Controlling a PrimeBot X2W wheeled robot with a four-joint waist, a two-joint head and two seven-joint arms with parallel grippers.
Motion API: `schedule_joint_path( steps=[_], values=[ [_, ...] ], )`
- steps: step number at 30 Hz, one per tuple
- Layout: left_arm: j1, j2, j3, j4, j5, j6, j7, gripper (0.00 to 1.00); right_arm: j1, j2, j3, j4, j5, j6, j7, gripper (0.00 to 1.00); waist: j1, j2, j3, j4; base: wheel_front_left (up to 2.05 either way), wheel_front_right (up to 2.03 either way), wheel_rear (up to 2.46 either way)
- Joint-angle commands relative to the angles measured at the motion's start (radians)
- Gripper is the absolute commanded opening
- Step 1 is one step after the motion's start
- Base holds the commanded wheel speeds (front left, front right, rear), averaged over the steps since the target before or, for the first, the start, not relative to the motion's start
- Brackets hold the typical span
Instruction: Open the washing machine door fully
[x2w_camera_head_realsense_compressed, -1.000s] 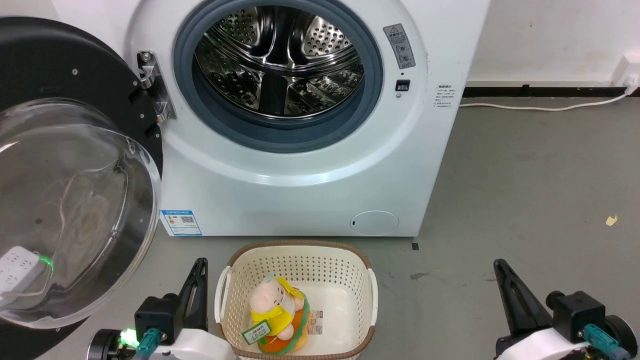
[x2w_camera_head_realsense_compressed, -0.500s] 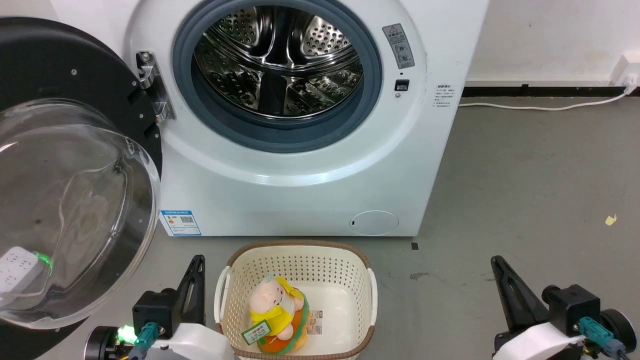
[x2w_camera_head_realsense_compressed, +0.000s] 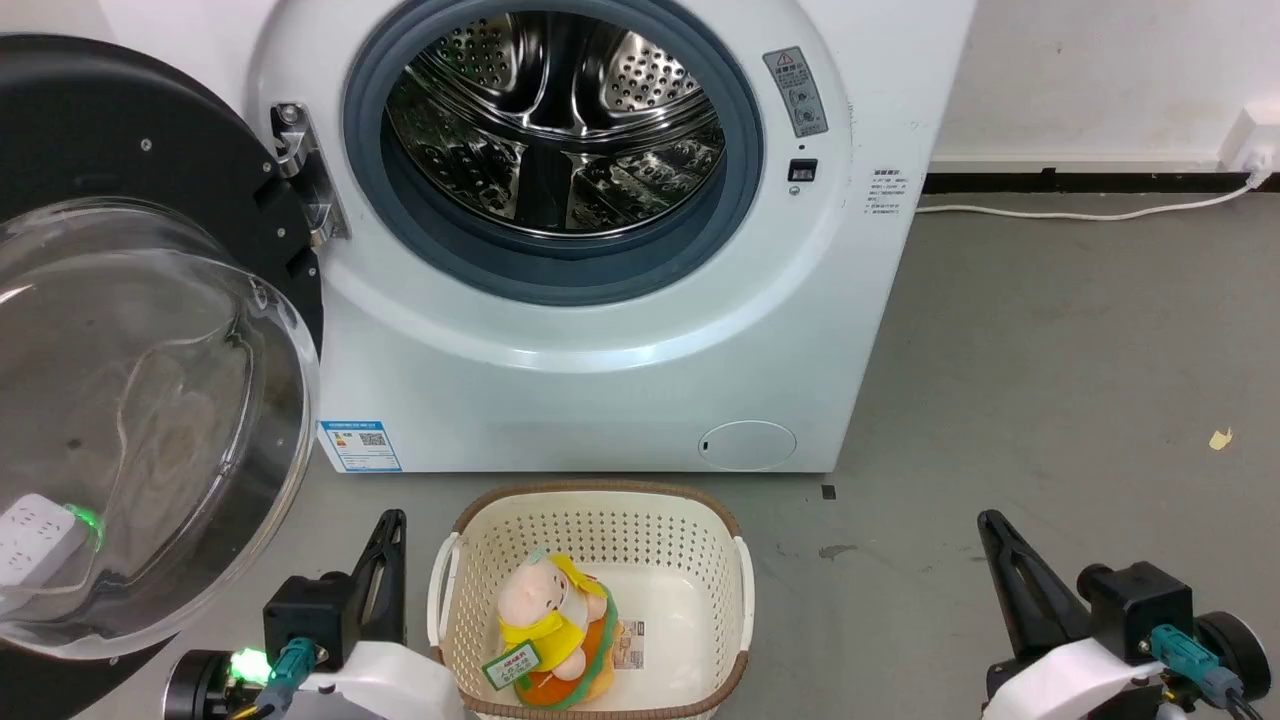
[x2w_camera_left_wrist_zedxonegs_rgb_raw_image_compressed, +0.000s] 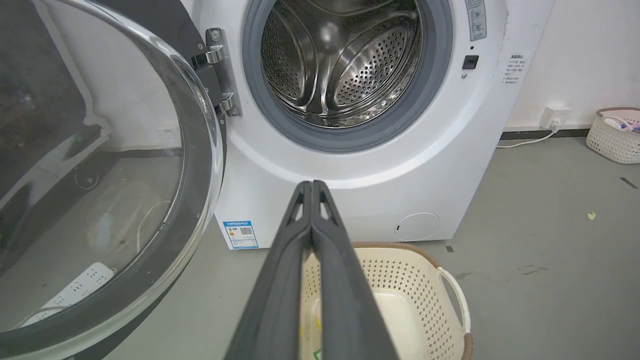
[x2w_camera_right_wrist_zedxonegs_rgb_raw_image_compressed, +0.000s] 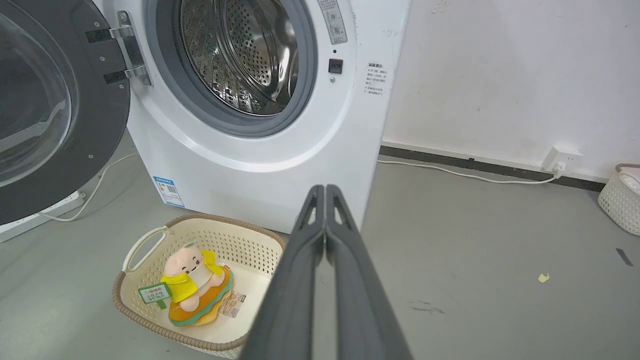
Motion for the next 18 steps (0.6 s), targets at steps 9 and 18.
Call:
schedule_joint_path(
  steps=[9, 18],
  values=[
    [-0.018, -0.002, 0.013, -0.01, 0.015, -0.004, 0.024, 0.0, -0.023, 0.007, 0.001, -0.012, -0.014, 0.001, 0.025, 0.0, 0.0, 0.0, 0.0, -0.001, 0.0, 0.0, 0.0],
    [-0.019, -0.003, 0.017, -0.013, 0.019, -0.006, 0.034, 0.0, -0.026, 0.007, 0.002, -0.014, -0.018, 0.001, 0.035, 0.0, 0.0, 0.0, 0.0, -0.001, 0.0, 0.0, 0.0]
  ],
)
